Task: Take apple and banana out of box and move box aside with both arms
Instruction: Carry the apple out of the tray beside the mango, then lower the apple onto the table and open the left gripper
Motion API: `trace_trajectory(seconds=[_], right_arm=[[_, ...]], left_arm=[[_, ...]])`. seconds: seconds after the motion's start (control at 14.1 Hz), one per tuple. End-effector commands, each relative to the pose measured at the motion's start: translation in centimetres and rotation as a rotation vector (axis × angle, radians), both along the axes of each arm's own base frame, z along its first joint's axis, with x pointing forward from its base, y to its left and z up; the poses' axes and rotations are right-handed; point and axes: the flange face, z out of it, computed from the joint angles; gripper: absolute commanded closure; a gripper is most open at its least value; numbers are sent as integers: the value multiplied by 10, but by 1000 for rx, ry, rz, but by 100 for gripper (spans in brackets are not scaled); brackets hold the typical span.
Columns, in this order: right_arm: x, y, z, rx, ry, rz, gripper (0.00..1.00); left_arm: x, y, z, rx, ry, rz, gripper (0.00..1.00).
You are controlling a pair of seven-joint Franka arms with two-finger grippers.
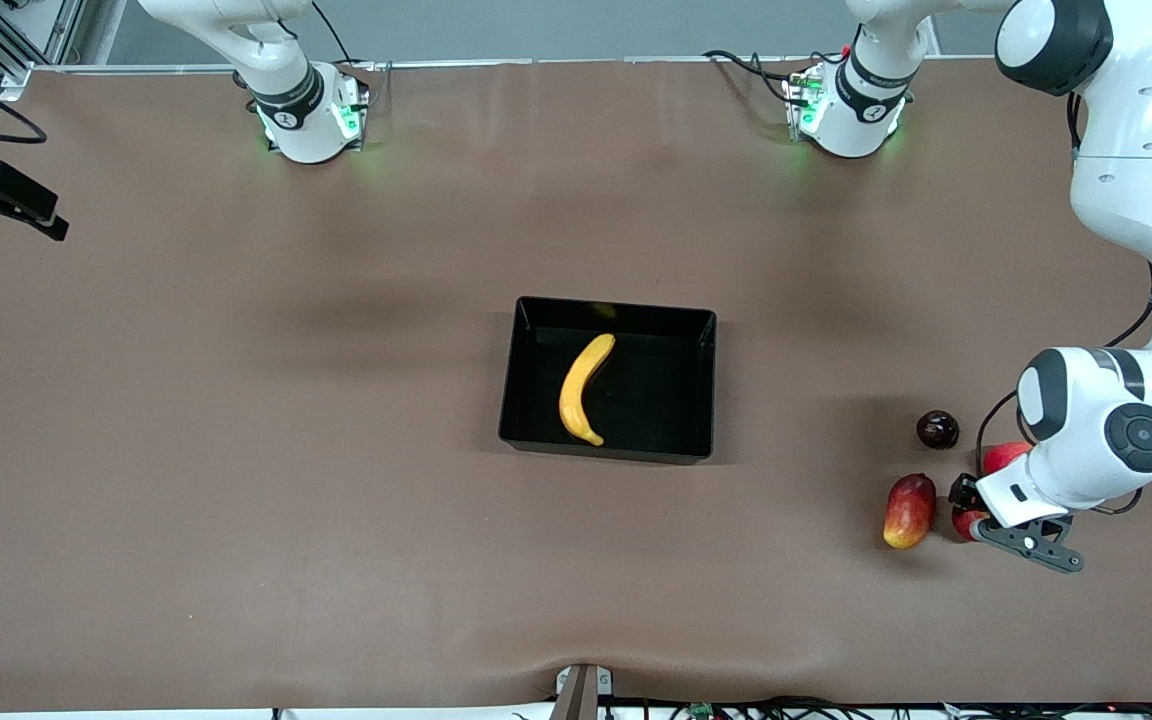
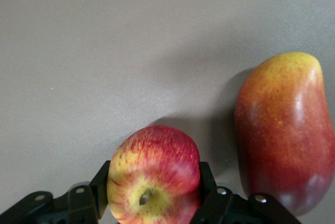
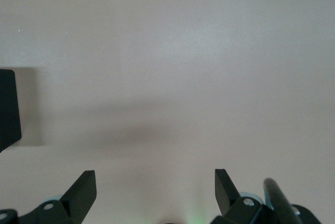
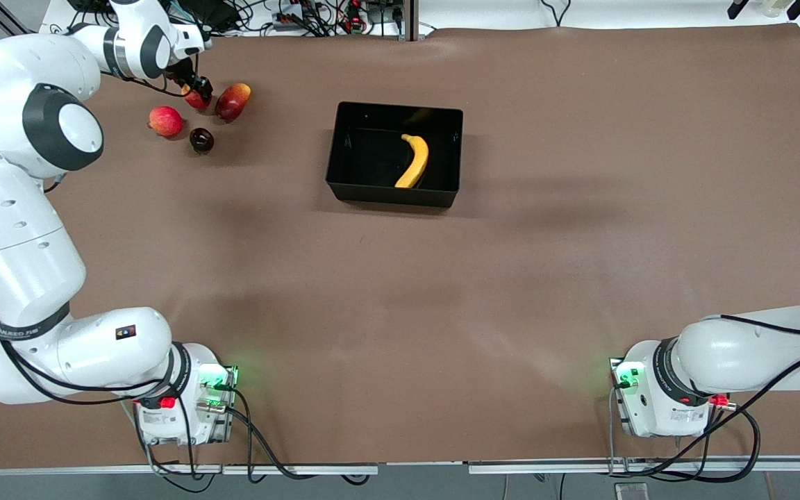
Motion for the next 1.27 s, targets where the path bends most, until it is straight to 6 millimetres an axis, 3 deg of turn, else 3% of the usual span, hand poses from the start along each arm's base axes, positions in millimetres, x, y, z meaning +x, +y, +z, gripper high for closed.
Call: trace_trajectory(seconds=[0.0, 0.21, 0.42, 0.71, 0.92, 1.2], right_arm=[[1, -1, 2, 1, -3, -2, 0], [1, -1, 1, 1, 0, -4, 0], [1, -1, 2, 1, -2, -4, 0], [2, 0, 1, 1, -2, -2, 0], [2, -1, 1, -1, -3, -4, 0], [2, -2, 1, 1, -4, -5, 0]], left_arm=[[5, 3, 2, -8, -20, 12, 4], [7, 3, 13, -2, -35, 7, 0], [13, -16, 53, -3, -85, 24, 0], [4, -95, 107, -39, -77, 83, 0], [-14, -156, 131, -97, -23, 169, 0], [-39, -246, 138, -146, 28, 275, 0]])
